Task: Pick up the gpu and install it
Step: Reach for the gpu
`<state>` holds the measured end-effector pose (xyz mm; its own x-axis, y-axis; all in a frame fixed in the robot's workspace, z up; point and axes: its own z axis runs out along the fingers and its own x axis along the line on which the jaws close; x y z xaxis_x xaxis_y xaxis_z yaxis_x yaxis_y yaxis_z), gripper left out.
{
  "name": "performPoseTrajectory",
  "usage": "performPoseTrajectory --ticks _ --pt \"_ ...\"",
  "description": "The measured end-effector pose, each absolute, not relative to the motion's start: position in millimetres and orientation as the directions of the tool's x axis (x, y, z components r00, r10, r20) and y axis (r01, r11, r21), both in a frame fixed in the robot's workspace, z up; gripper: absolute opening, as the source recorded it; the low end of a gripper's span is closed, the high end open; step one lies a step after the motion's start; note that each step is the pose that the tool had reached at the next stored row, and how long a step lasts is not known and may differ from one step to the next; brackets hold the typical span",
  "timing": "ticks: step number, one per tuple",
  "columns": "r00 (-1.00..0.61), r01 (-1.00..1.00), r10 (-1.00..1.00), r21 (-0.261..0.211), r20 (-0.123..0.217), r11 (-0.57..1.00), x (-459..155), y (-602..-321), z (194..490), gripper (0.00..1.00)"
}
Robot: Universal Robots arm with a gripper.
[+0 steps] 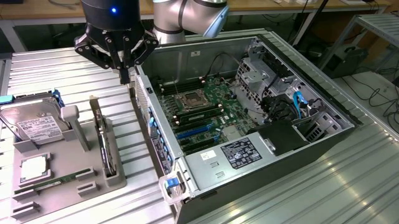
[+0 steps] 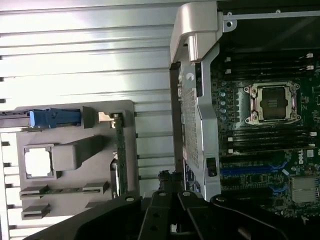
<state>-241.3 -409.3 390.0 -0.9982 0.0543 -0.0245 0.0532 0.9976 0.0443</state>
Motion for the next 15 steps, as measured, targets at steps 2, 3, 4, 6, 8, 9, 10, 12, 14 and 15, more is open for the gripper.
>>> performPoseTrajectory --ticks 2,3,4,6,8,9,10,12,14,15 --pt "-0.999 0.043 0.044 0.044 -0.024 0.998 -244 -410 390 0.11" --pt "-0.999 0.039 0.040 0.044 -0.024 0.998 -245 -410 390 0.11" --pt "-0.999 0.035 0.037 0.044 -0.024 0.998 -247 -410 390 0.11" --pt "-0.999 0.030 0.031 0.044 -0.024 0.999 -251 -410 390 0.11" --pt "-0.999 0.028 0.029 0.044 -0.025 0.999 -255 -410 389 0.11" --pt "-0.999 0.026 0.027 0.044 -0.025 0.999 -257 -410 389 0.11" --pt "-0.999 0.024 0.026 0.044 -0.025 0.999 -260 -410 389 0.11" --pt "-0.999 0.021 0.022 0.044 -0.025 0.999 -264 -410 389 0.11" --pt "-1.000 0.017 0.018 0.044 -0.025 0.999 -268 -411 389 0.11" --pt "-1.000 0.016 0.017 0.044 -0.025 0.999 -270 -411 389 0.11"
